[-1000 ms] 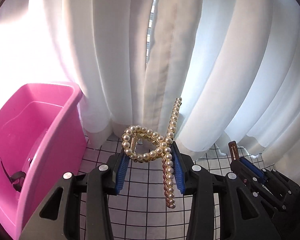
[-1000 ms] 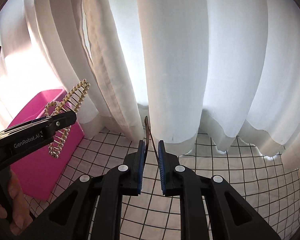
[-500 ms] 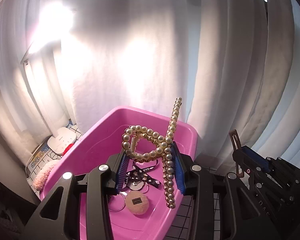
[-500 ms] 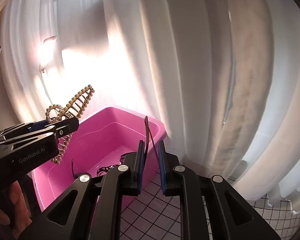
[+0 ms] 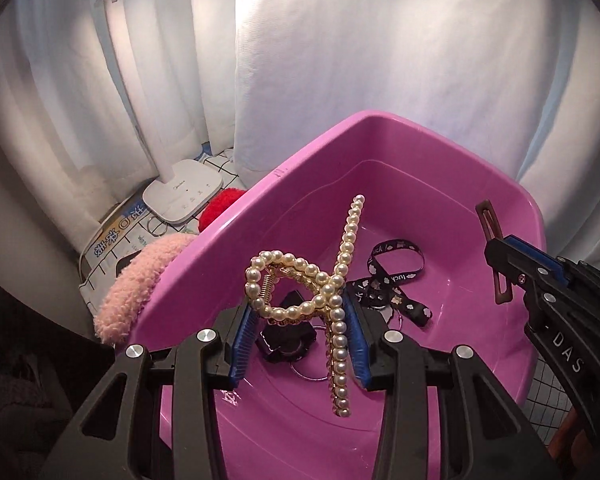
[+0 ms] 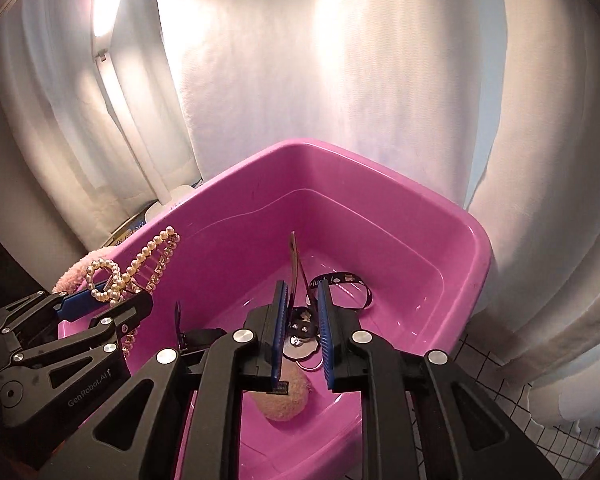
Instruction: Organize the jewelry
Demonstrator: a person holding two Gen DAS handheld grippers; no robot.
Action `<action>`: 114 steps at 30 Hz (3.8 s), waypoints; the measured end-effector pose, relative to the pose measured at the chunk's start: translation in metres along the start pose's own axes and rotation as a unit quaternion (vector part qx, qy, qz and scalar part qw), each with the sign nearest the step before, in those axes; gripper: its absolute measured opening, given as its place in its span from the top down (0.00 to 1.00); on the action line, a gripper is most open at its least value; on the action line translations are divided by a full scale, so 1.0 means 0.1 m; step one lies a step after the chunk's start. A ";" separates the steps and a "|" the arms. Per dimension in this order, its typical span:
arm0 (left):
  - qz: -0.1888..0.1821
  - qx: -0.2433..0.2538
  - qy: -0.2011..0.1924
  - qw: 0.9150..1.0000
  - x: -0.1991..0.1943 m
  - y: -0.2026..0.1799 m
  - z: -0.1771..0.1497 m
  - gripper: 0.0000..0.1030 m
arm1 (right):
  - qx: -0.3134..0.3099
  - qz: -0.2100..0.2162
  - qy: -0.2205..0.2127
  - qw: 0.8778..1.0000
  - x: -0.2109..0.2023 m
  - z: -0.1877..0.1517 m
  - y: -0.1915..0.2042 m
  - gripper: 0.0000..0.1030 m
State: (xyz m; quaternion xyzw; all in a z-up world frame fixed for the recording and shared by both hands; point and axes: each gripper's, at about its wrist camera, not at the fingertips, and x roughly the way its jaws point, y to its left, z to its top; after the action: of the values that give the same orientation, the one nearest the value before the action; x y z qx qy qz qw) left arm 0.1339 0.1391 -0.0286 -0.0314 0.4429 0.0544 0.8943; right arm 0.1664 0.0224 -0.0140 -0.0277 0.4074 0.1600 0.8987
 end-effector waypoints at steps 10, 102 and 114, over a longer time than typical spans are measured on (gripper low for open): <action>-0.006 -0.015 0.020 1.000 0.09 0.08 -0.06 0.52 | 0.015 -0.021 0.000 1.000 -0.06 -0.01 -0.02 0.43; 0.023 -0.034 -0.008 0.999 -0.62 -0.03 -0.31 0.06 | 0.031 -0.082 -0.005 0.996 -0.86 -0.85 -0.18 0.41; 0.027 -0.034 -0.023 0.999 -0.66 -0.01 -0.33 0.06 | 0.032 -0.083 -0.003 0.996 -0.86 -0.87 -0.17 0.41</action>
State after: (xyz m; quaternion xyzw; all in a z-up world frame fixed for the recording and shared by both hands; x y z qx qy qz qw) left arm 0.0678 0.1305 0.0038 -0.0484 0.4206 0.0944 0.9010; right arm 0.0559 -0.0324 -0.0097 -0.0321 0.4063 0.0722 0.9103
